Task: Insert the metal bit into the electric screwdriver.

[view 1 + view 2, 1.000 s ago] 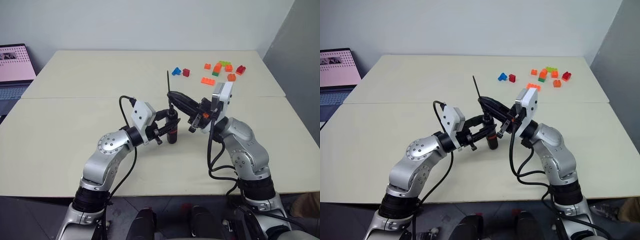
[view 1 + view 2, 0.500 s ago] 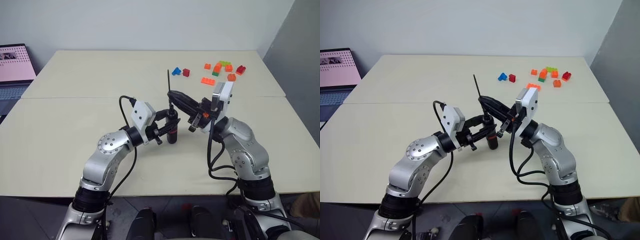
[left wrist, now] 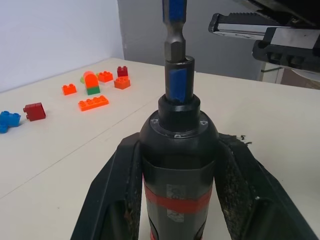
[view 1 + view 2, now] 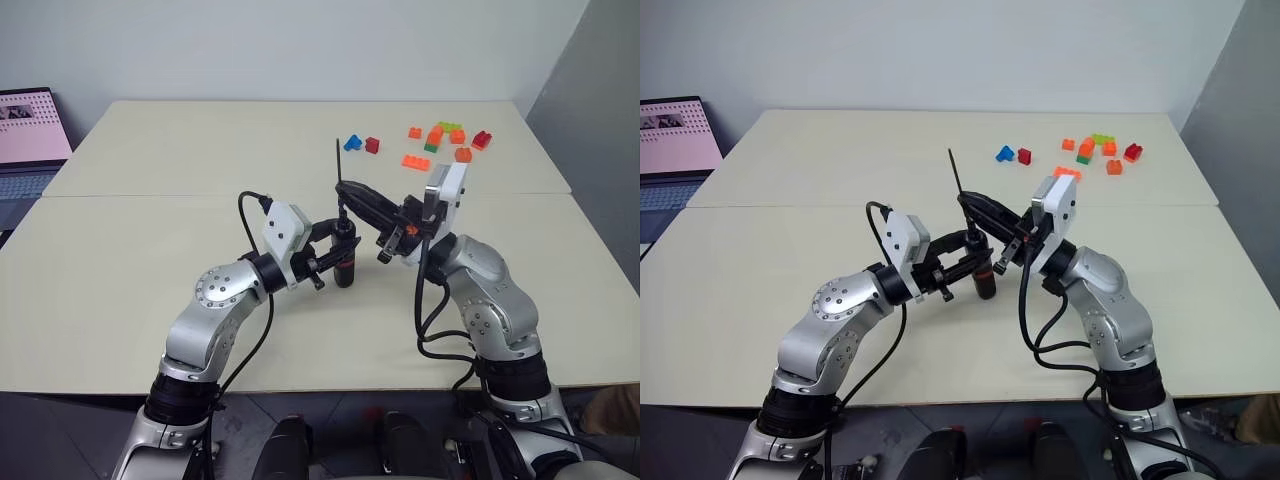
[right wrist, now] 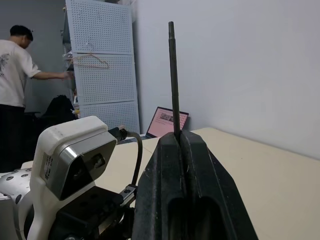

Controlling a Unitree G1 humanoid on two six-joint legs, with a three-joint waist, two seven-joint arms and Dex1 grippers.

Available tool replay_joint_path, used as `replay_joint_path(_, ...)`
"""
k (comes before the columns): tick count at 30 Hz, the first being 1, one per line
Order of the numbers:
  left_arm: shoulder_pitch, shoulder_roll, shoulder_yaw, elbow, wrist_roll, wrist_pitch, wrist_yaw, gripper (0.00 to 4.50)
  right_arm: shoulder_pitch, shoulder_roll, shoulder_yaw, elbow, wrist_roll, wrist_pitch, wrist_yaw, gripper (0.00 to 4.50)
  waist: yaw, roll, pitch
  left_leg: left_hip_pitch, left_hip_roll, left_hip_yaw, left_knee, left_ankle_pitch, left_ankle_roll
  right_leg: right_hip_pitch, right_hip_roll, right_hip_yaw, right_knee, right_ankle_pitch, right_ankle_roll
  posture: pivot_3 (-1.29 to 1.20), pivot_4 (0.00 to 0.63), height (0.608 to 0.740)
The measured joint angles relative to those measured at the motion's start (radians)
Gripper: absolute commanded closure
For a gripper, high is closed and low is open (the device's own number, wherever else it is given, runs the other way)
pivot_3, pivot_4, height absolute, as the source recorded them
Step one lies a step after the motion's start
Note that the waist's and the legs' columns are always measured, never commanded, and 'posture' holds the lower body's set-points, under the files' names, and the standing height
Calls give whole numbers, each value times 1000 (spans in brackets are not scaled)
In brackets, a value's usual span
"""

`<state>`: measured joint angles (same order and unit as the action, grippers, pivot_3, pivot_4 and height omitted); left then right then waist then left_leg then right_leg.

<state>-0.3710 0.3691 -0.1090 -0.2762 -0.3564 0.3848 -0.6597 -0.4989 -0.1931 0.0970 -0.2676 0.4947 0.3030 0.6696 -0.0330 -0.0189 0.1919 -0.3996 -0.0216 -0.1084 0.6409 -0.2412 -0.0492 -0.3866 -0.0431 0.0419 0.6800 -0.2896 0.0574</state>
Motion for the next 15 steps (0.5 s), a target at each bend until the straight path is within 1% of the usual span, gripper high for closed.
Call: replay_joint_path(15, 3, 0, 0, -4, 2, 1, 1, 2846, 0, -2, -15, -62, 38, 45, -21, 4500, 0, 0, 0, 0, 0, 0, 0, 0, 0, 0, 0, 0, 0, 0, 0, 0, 150, 740)
